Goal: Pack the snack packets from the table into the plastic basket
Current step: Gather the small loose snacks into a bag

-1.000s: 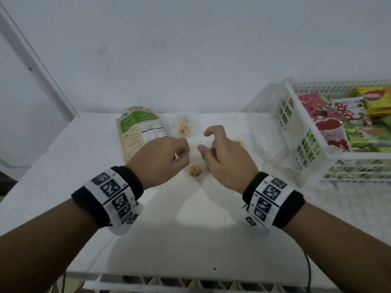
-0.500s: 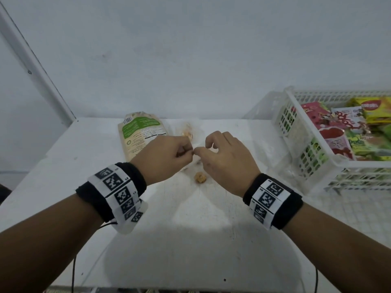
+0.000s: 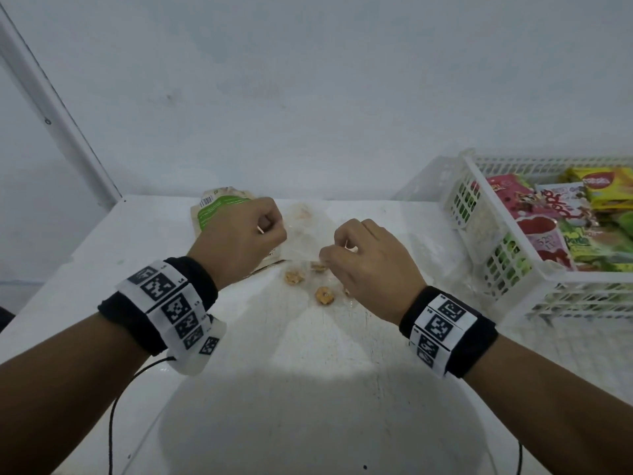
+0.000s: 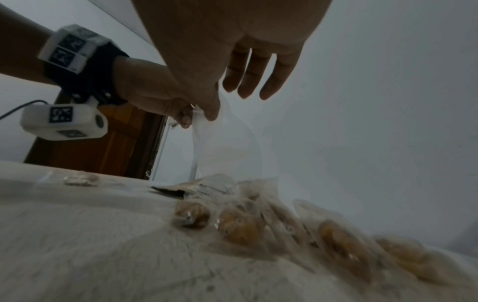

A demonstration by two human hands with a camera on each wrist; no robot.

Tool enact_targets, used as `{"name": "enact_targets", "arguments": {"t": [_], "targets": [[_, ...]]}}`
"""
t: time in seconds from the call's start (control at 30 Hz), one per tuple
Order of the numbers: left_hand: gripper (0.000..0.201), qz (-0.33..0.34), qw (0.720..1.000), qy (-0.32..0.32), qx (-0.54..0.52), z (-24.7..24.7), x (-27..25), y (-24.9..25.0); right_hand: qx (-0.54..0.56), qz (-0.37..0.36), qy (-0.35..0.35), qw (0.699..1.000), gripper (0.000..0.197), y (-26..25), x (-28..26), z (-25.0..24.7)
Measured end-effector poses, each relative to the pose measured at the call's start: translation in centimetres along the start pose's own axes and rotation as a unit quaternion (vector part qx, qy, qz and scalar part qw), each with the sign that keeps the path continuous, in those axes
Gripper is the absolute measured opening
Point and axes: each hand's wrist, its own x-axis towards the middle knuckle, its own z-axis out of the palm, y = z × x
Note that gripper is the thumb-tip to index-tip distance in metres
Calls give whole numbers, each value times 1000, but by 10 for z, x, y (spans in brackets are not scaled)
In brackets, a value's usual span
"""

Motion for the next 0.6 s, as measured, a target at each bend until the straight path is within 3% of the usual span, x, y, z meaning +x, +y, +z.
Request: {"name": "enact_targets", "arguments": {"t": [0.07, 0.17, 0.3, 0.4, 0.6], "targets": [[14, 12, 1000, 0, 6, -2, -2, 5, 24, 9, 6, 1000, 28, -1, 3, -3], [13, 27, 999, 26, 32, -12, 3, 14, 86, 82, -10, 993, 45, 1, 5, -9], [12, 85, 988, 79, 100, -23, 16, 21, 35, 133, -149, 979, 50, 14, -2, -7], [10, 115, 978, 71, 161, -11, 18, 19, 5, 174, -264, 949, 58, 28, -9, -6], [15, 53, 983, -48, 171, 27, 16, -4, 32, 268, -444, 854, 94, 51, -14, 1]]}}
